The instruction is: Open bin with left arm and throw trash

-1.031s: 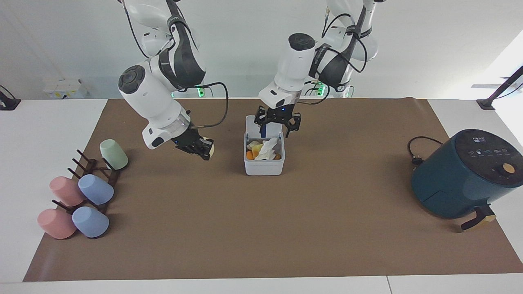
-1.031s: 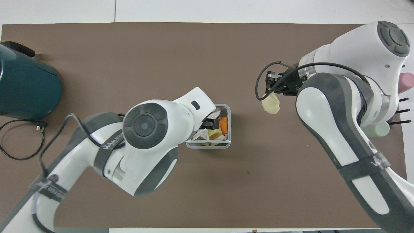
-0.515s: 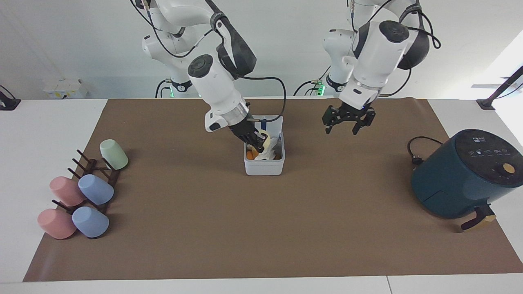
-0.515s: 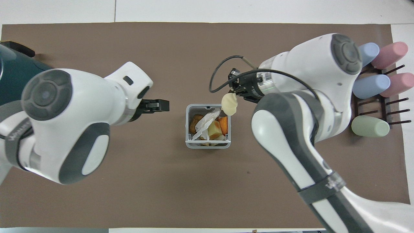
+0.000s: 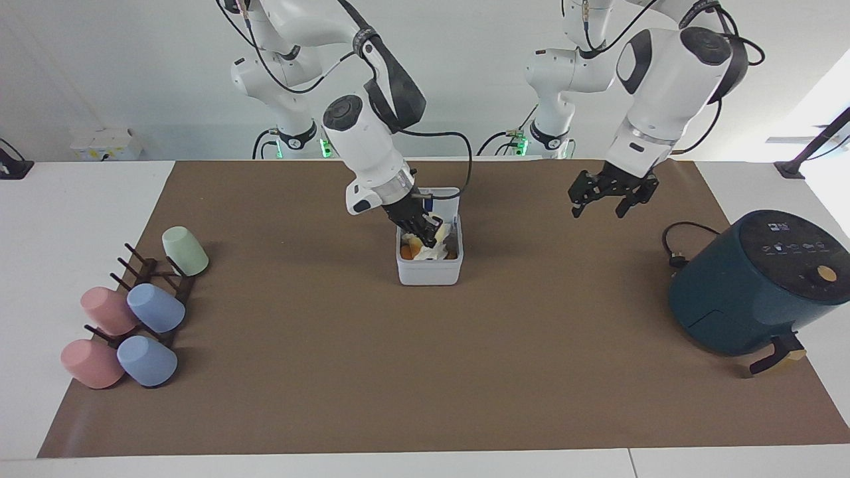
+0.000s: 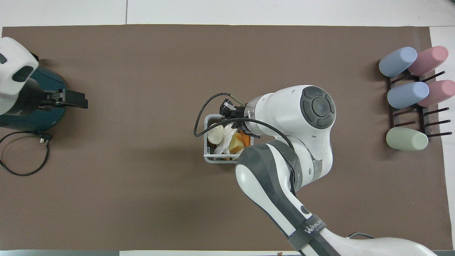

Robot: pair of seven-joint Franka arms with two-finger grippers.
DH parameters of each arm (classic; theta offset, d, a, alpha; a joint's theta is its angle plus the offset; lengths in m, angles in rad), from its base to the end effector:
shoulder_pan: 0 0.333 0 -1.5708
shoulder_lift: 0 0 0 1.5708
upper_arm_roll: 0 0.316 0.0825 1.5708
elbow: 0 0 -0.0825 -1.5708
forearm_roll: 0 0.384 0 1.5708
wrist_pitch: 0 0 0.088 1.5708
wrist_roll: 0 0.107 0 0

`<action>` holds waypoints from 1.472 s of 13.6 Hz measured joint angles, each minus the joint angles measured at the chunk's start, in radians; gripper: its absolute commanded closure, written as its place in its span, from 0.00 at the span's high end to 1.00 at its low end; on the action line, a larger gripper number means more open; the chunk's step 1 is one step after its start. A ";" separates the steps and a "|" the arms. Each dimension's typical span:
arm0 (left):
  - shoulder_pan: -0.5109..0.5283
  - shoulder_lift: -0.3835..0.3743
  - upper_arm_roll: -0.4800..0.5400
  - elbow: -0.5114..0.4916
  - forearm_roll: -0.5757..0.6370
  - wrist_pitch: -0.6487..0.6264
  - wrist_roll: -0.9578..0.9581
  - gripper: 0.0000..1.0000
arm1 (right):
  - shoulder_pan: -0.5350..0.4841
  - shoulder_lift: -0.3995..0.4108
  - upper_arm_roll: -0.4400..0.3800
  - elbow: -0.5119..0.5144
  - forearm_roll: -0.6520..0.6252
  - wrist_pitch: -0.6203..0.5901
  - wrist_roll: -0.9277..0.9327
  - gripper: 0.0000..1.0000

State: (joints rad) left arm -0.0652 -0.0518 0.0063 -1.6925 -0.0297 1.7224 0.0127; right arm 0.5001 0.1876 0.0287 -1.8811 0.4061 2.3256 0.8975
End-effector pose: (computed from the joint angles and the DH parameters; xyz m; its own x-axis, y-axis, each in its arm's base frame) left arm 0.5502 -0.0351 0.6089 0.9944 -0.0668 0.0819 -0.0694 -0.9972 0.0289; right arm 0.5407 0.3230 0.4374 0.8259 -0.5441 -0.1481 -0.5556 -0.7402 -0.3788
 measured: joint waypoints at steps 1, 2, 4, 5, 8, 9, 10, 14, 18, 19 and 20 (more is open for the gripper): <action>0.009 0.000 0.000 0.025 0.018 -0.023 0.016 1.00 | -0.001 -0.002 -0.002 0.006 -0.045 -0.005 -0.007 1.00; 0.013 0.001 0.000 0.046 0.023 -0.045 0.022 1.00 | -0.004 -0.002 -0.005 0.024 -0.136 -0.031 -0.030 1.00; 0.019 0.006 0.000 0.084 0.023 -0.105 0.026 1.00 | -0.027 -0.005 -0.013 0.105 -0.307 -0.163 -0.161 1.00; 0.020 0.011 0.000 0.102 0.021 -0.139 0.026 1.00 | -0.053 -0.009 -0.017 0.161 -0.342 -0.252 -0.249 1.00; 0.020 0.015 -0.001 0.125 0.018 -0.172 0.026 1.00 | -0.189 -0.032 -0.027 0.357 -0.363 -0.545 -0.455 1.00; 0.021 0.015 0.000 0.125 0.018 -0.176 0.026 1.00 | -0.233 -0.041 -0.028 0.397 -0.365 -0.605 -0.504 1.00; 0.022 0.015 0.000 0.125 0.018 -0.182 0.024 1.00 | -0.275 -0.051 -0.029 0.426 -0.367 -0.661 -0.553 1.00; 0.025 0.015 0.000 0.123 0.017 -0.195 -0.024 1.00 | -0.409 -0.110 -0.030 0.387 -0.394 -0.773 -0.726 1.00; 0.026 0.015 0.000 0.122 0.017 -0.200 -0.005 1.00 | -0.447 -0.163 -0.028 0.247 -0.407 -0.758 -0.793 1.00; 0.026 0.015 0.000 0.122 0.017 -0.200 0.002 1.00 | -0.435 -0.173 -0.025 0.236 -0.421 -0.765 -0.793 1.00; 0.026 0.015 0.000 0.122 0.017 -0.200 0.007 1.00 | -0.425 -0.182 -0.024 0.228 -0.430 -0.767 -0.793 1.00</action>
State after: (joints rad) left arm -0.0388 -0.0365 0.0061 -1.5705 -0.0128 1.5227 0.0195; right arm 0.0752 0.0052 0.0045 -1.6529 -0.0239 1.5585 0.1041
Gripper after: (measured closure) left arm 0.000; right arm 0.000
